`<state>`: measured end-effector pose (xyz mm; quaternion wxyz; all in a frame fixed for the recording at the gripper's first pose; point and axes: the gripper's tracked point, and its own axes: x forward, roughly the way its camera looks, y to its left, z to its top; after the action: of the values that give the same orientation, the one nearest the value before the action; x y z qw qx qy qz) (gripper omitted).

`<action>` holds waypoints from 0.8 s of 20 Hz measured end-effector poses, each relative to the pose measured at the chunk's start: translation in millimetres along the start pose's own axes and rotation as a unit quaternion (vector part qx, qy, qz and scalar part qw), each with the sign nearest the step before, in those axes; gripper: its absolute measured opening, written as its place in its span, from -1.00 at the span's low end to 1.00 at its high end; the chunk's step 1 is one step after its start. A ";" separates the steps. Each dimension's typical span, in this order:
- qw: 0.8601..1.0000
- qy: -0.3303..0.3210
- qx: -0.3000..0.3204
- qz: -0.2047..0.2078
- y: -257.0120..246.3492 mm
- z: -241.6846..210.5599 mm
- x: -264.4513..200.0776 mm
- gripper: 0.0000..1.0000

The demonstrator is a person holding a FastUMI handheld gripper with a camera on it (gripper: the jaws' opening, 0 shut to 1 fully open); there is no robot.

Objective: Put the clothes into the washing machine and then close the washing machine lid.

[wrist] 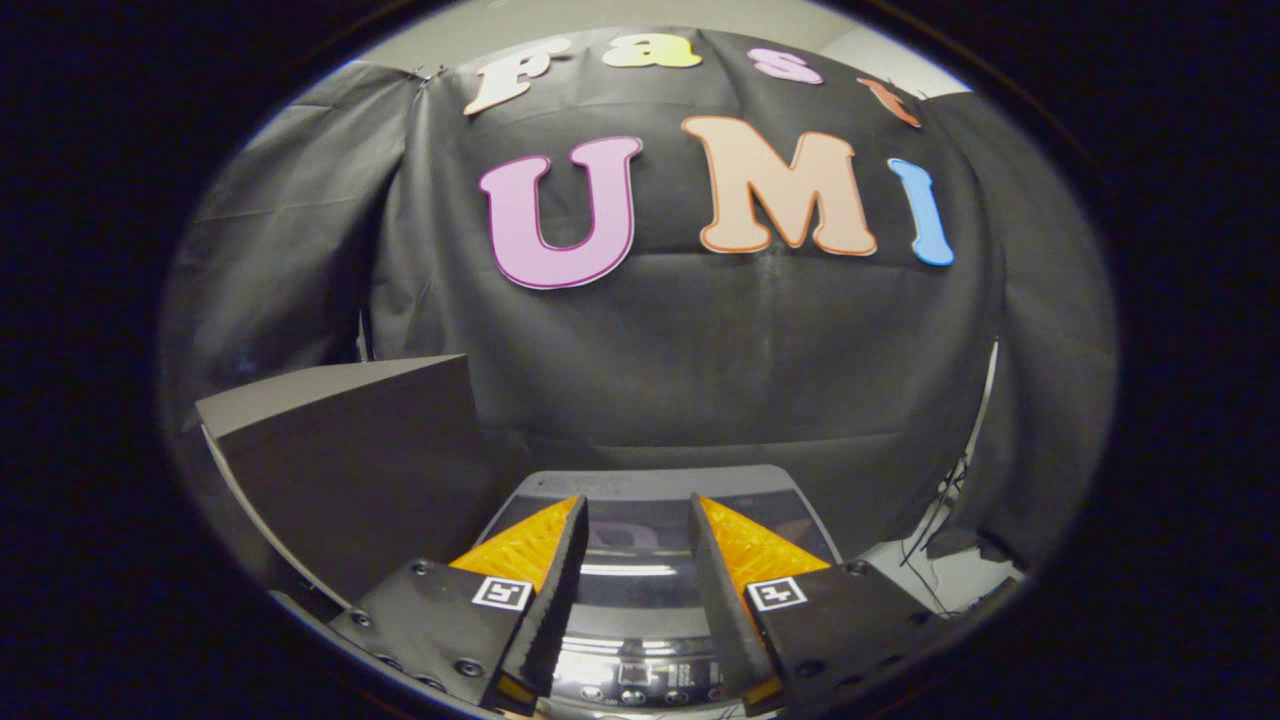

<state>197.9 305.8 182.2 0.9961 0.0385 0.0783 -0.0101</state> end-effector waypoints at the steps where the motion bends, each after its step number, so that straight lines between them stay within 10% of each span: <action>1: 1.000 -0.006 0.001 -0.002 -8.5 -5.5 -13.7 0.27; 16: 0.997 -0.077 0.010 -0.029 -102.7 -80.1 -166.7 0.35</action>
<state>18.2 212.0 121.8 0.9981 0.0452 0.0022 -0.0423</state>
